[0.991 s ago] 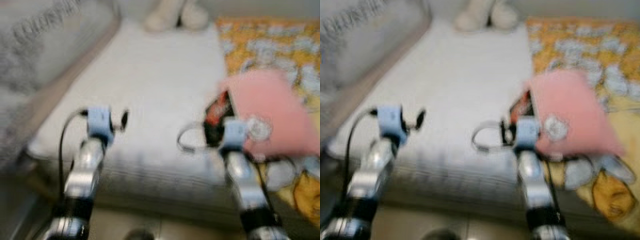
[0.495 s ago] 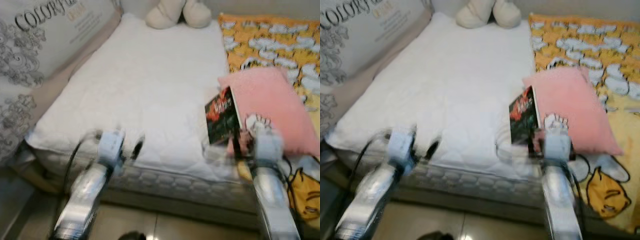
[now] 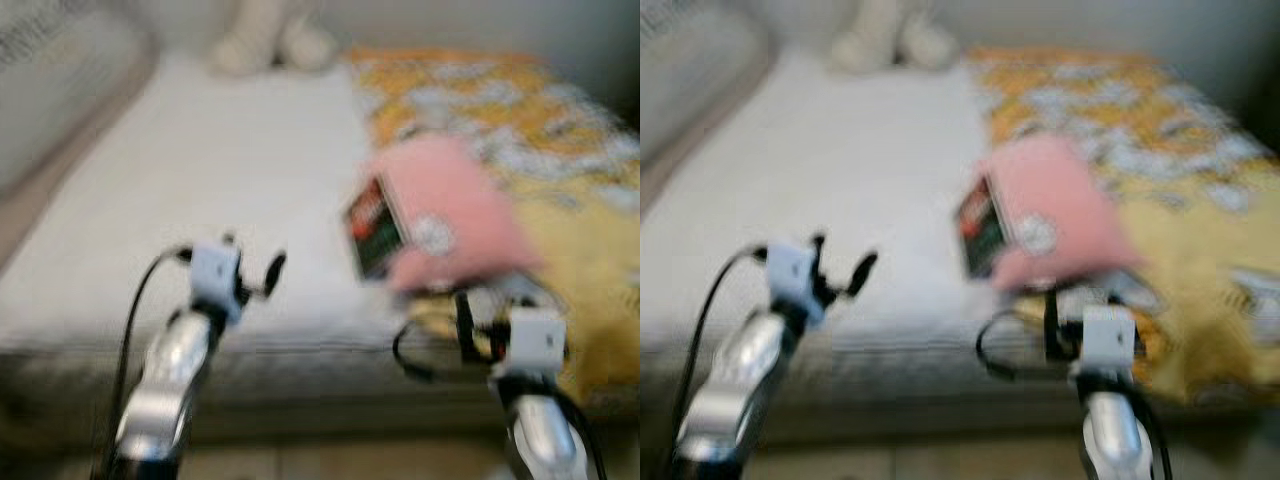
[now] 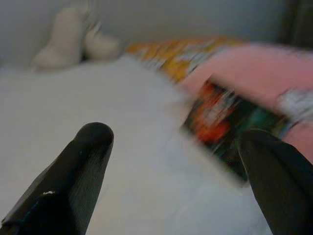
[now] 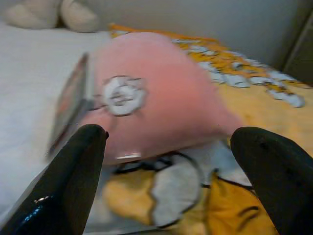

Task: Clean up the room

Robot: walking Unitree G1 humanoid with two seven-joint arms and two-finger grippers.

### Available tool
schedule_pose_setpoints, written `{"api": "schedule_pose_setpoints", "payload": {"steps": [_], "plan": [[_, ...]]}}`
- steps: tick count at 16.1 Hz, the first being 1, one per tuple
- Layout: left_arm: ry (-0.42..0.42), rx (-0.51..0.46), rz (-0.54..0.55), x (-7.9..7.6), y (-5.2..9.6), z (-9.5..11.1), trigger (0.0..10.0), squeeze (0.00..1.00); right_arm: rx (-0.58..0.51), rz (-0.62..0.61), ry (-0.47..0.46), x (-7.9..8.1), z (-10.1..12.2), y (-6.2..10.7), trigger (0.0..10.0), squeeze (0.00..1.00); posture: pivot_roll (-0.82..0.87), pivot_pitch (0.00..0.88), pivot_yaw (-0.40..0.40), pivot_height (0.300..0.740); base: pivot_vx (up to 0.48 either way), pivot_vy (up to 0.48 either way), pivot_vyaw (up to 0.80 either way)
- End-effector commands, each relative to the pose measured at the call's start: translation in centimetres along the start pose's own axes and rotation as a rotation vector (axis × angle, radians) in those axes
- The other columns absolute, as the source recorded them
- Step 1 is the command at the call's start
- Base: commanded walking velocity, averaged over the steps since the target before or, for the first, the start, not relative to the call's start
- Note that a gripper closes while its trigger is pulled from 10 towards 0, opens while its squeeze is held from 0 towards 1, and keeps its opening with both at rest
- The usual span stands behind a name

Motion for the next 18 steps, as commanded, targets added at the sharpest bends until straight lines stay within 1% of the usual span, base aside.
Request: {"api": "schedule_pose_setpoints", "payload": {"steps": [1,2,4,6,8,10,15,17,18], "plan": [[0.014,0.025,-0.017,-0.6,0.0,-0.6,10.0,0.00,-0.007,-0.010,0.001,-0.2,0.4,-0.5,10.0,0.00,-0.09,0.000,0.031,0.732,0.398,-0.262,-0.80],[0.006,0.017,-0.009,-0.7,-0.3,-0.6,10.0,0.00,0.005,-0.003,0.007,-0.3,0.2,-0.9,10.0,0.00,-0.09,0.000,0.034,0.732,0.401,-0.259,-0.80],[-0.009,0.050,0.024,-0.6,-0.5,-1.0,10.0,0.00,0.005,-0.007,-0.006,-0.6,0.3,-2.3,10.0,0.00,-0.09,0.000,0.039,0.732,0.000,0.000,-0.78],[0.002,0.016,0.023,-0.6,-0.7,-0.4,10.0,0.00,-0.016,0.009,-0.004,-0.1,1.0,-3.2,10.0,0.00,-0.08,0.000,0.039,0.732,0.000,0.000,0.00],[0.019,0.008,0.037,-0.3,-0.8,-0.2,10.0,0.00,-0.021,0.035,-0.003,0.4,1.1,-3.4,10.0,0.00,-0.08,0.000,0.039,0.732,0.317,0.000,0.00],[0.070,0.031,0.067,-0.1,-0.9,-0.6,10.0,0.00,-0.017,0.069,-0.025,1.3,0.9,-3.5,10.0,0.00,-0.07,0.000,0.036,0.732,0.480,0.000,0.00],[0.065,0.024,0.060,-0.4,-1.4,-0.2,10.0,0.00,-0.015,0.089,-0.032,1.8,0.8,-3.8,10.0,0.00,-0.08,0.000,0.034,0.732,0.480,0.000,0.00],[0.058,0.033,0.057,-0.7,-1.6,-0.4,10.0,0.00,-0.009,0.111,-0.033,2.1,0.9,-4.3,10.0,0.00,-0.08,0.000,0.037,0.732,0.480,0.000,0.00],[0.053,0.041,0.075,-0.5,-1.6,-0.5,10.0,0.00,0.002,0.131,-0.029,2.5,0.8,-4.8,10.0,0.00,-0.08,0.000,0.039,0.732,0.000,0.000,0.00]]}}
Point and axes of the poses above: a point about 5 cm out from each wrist's last joint towards the gripper, its own y axis pointing back from the gripper into the wrist, its own z axis along the axis of the wrist's last joint, x = y × z, the point moved 3 cm from there along -y, pointing out of the wrist towards the gripper, and after that the axes turned 13 degrees about -y, right-handed, at the moved point
